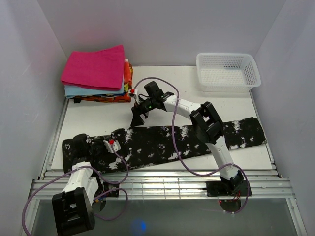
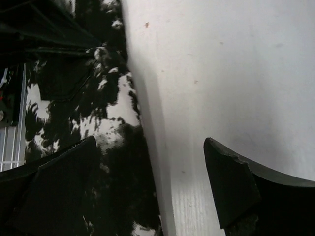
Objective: Fold and stack the trousers
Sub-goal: Fold the trousers
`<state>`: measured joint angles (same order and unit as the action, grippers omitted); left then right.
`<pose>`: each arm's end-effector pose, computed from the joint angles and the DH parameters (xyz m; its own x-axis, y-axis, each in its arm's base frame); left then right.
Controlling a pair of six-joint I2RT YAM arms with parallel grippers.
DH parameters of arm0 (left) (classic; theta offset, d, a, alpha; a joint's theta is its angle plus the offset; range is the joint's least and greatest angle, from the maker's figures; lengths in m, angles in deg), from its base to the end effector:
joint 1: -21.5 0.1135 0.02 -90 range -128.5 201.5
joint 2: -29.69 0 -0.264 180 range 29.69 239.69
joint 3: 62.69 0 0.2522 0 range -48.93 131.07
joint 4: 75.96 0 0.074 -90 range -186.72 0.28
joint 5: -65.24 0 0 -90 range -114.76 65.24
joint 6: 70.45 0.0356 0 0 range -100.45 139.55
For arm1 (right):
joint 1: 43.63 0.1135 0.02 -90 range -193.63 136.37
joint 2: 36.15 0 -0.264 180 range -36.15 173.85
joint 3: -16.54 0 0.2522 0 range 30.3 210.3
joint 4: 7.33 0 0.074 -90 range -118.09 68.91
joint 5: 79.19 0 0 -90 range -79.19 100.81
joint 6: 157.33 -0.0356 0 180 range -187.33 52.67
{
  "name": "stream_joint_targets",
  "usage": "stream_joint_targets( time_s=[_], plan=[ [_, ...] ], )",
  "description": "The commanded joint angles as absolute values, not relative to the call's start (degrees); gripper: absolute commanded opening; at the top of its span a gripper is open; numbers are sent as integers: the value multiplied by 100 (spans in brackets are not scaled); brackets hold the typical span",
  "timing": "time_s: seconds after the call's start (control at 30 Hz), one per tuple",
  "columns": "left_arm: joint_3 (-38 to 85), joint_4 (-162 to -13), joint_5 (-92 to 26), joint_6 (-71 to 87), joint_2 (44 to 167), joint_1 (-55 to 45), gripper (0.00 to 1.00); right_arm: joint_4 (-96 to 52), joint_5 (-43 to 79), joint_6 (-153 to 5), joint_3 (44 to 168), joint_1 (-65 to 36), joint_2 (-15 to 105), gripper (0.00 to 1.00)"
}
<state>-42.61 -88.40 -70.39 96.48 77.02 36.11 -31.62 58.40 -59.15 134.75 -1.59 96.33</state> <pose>0.1432 0.0110 0.1290 0.2069 0.7579 -0.6187 0.6825 0.3413 0.6463 0.3681 0.3673 0.1849 -0.3330 -0.4294 -0.8395 -0.9373 0.0537 0.3443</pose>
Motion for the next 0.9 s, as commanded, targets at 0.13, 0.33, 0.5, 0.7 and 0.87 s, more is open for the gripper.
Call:
stream_joint_targets(
  time_s=[0.13,0.33,0.5,0.7,0.87],
  plan=[
    [-4032,-8049,-7090,9672,7882,3617,0,-4420,6011,-4203,13674,190,10033,93],
    [-3760,-7961,-7064,9417,8014,3609,0,-4510,6038,-4009,13454,190,10008,47],
    [-3383,-8329,-6942,8831,7996,3617,31,-3834,5609,-4149,12798,207,9543,8],
    [-1565,-10068,-6616,7178,8733,3722,71,-2648,4442,-3887,11522,461,8567,8],
    [-158,-11631,-6931,5587,9943,4013,73,-1496,3446,-3456,10204,909,7987,8]
  ],
)
